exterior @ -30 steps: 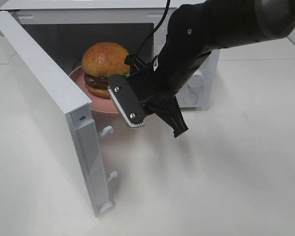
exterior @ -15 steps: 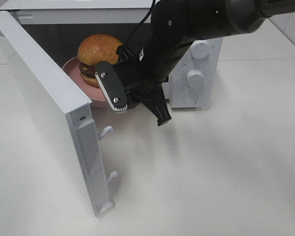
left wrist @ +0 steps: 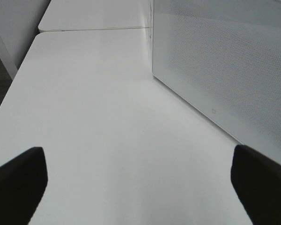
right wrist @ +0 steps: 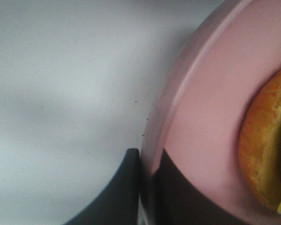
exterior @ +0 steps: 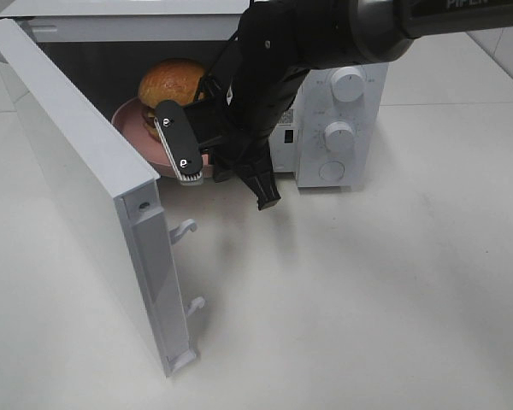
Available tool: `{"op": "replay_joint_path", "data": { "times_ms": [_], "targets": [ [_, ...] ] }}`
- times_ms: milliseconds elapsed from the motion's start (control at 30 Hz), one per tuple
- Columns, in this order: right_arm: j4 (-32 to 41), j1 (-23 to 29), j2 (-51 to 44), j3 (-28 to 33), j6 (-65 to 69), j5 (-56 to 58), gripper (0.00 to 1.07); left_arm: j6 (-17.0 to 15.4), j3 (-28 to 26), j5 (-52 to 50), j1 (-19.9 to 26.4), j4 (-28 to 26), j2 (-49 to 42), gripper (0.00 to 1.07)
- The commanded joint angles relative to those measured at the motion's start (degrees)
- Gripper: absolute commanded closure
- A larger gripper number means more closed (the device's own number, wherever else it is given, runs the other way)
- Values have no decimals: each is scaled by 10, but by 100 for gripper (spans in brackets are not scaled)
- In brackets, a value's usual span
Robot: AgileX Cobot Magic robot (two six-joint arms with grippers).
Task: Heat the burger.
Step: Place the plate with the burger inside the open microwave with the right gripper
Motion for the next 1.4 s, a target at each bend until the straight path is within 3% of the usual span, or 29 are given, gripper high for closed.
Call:
{"op": "replay_joint_path", "data": {
  "times_ms": [33, 567, 933, 1400],
  "targets": [
    [-32, -2, 13, -36, 46, -23, 107, -2, 1, -2, 1, 2, -10, 7],
    [-104, -2, 65, -93, 148, -9, 107, -2, 1, -2, 1, 2, -10, 7],
    [-142, -4, 68, -101, 167, -11, 107, -2, 1, -2, 1, 2, -10, 7],
    [-147, -18, 123, -194, 203, 18, 107, -2, 1, -2, 1, 2, -10, 7]
  ]
}}
